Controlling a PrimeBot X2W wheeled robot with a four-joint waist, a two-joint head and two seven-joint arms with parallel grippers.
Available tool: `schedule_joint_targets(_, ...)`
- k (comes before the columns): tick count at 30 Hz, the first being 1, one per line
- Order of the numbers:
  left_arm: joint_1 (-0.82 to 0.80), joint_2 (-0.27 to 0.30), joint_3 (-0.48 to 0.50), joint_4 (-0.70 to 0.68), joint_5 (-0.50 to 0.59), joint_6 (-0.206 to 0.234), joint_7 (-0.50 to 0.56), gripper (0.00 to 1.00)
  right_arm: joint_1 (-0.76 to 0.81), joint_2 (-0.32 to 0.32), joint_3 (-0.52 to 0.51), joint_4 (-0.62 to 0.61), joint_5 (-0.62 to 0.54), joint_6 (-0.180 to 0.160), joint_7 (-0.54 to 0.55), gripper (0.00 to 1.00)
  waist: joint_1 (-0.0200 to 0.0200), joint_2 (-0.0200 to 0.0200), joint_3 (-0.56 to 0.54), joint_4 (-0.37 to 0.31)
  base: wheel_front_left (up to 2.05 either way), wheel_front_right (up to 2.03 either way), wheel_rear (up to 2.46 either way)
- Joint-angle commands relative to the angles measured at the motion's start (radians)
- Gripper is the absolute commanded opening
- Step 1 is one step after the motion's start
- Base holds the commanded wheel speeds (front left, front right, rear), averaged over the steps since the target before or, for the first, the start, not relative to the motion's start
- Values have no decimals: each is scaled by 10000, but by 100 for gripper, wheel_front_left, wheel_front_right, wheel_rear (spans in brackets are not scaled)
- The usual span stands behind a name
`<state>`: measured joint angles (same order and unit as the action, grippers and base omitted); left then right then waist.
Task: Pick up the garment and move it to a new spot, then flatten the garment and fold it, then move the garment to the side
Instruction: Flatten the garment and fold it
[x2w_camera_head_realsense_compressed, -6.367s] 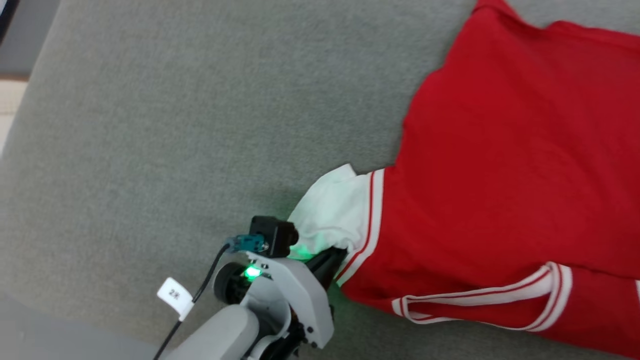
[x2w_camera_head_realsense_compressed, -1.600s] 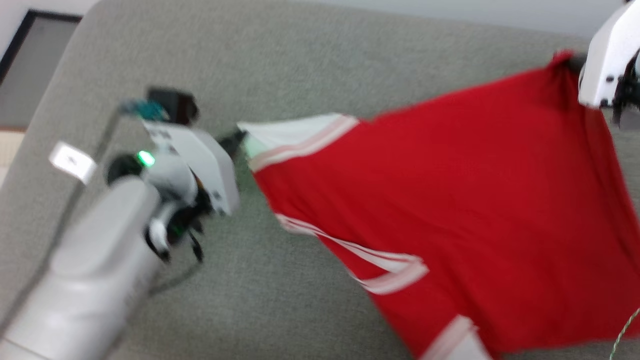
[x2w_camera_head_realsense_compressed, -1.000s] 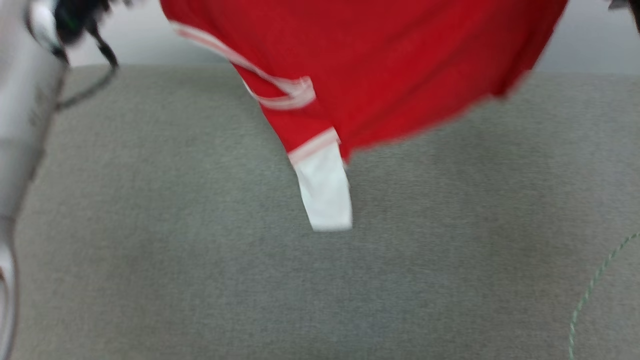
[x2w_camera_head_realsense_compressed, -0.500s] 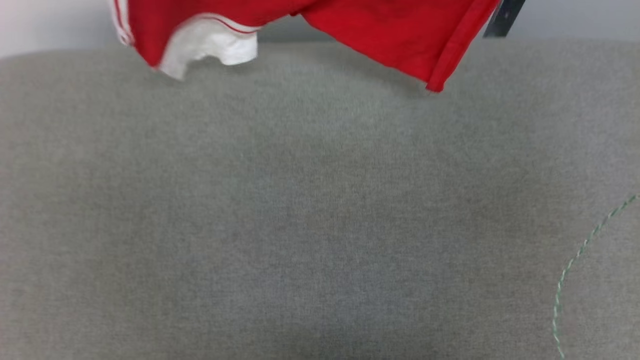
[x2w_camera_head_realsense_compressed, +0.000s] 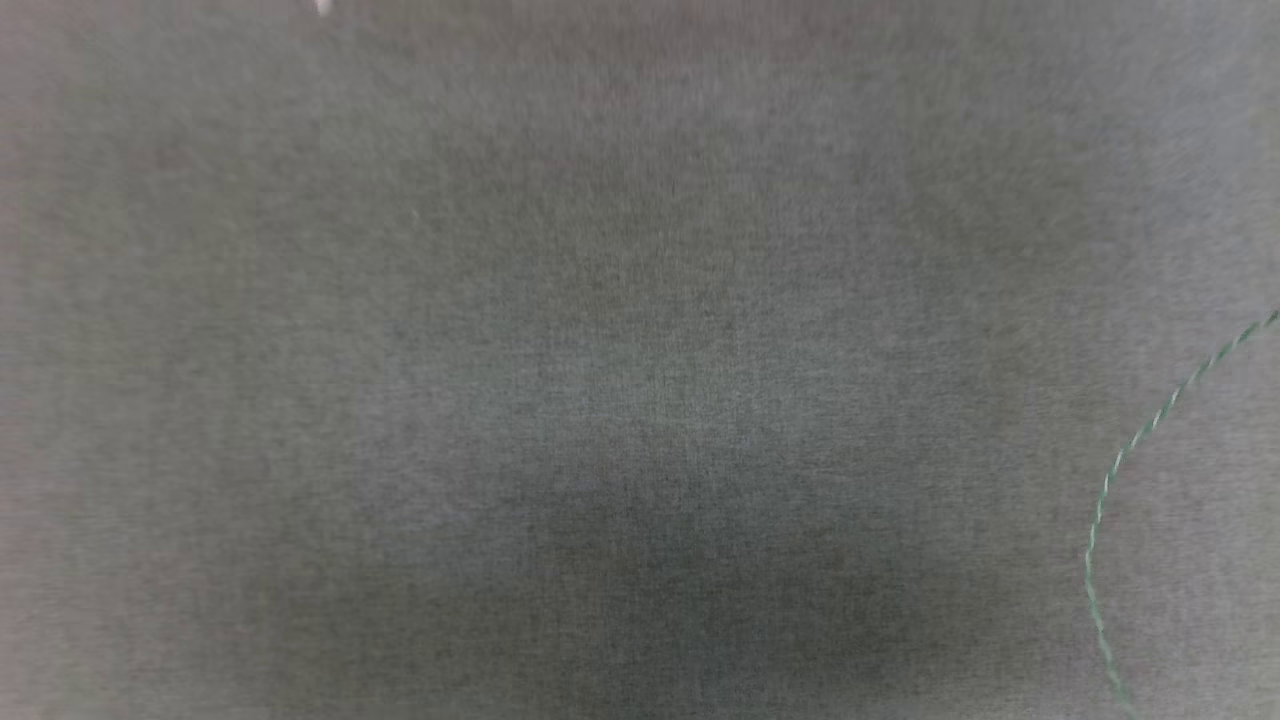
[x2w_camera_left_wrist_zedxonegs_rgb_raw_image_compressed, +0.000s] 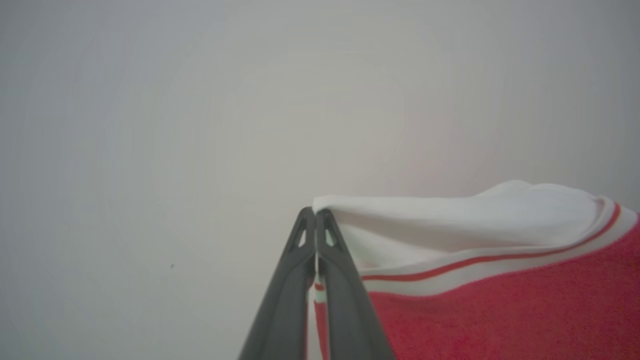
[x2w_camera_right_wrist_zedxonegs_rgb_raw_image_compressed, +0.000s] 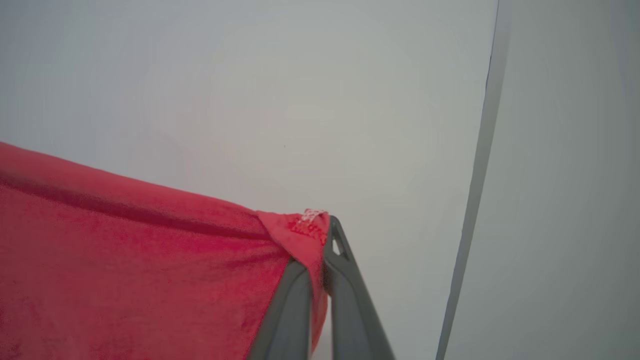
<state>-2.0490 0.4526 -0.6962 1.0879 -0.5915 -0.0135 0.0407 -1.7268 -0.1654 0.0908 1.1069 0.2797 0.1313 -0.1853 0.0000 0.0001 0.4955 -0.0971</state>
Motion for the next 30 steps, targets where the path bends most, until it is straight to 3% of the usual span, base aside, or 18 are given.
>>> schedule_joint_targets(1, -423, -34, 10, 64, 99, 8, -260, 0, -293, -77, -256, 77, -187, -11, -368, 0, 0, -1, 1405, -226, 0, 0, 0)
schedule_joint_targets(5, -1203, -466, 41, 146, 110, 2, -940, 0, -747, -221, -1032, -140, -940, -11, -778, 0, 0, -1, 2227, -102, 0, 0, 0)
schedule_joint_targets(7, -1587, -669, 70, 169, 130, 0, -1273, 0, -878, -281, -1675, -895, -1311, -11, -799, 0, 0, -1, 2617, 34, 0, 0, 0)
schedule_joint_targets(12, -1887, -1123, 54, 545, 70, -163, -1892, 0, -356, 313, -2882, -2105, -2286, -9, -785, 0, 0, -1, 3221, 350, 0, 0, 0)
schedule_joint_targets(16, -1565, -1393, 74, 972, -106, -432, -2171, 0, -122, 622, -3087, -2146, -2689, -11, -790, 0, 0, -1, 3274, 539, 0, 0, 0)
schedule_joint_targets(23, -503, -1529, -29, 1481, -304, -790, -2161, 0, 269, 824, -2254, -1084, -2306, -11, -788, 0, 0, -1, 2535, 837, 0, 0, 0)
schedule_joint_targets(30, 1544, -1429, -262, 1788, -624, -1073, -1604, 0, 1329, 612, -128, -5, -905, -11, 303, 0, 0, -1, 1018, 1102, 0, 0, 0)
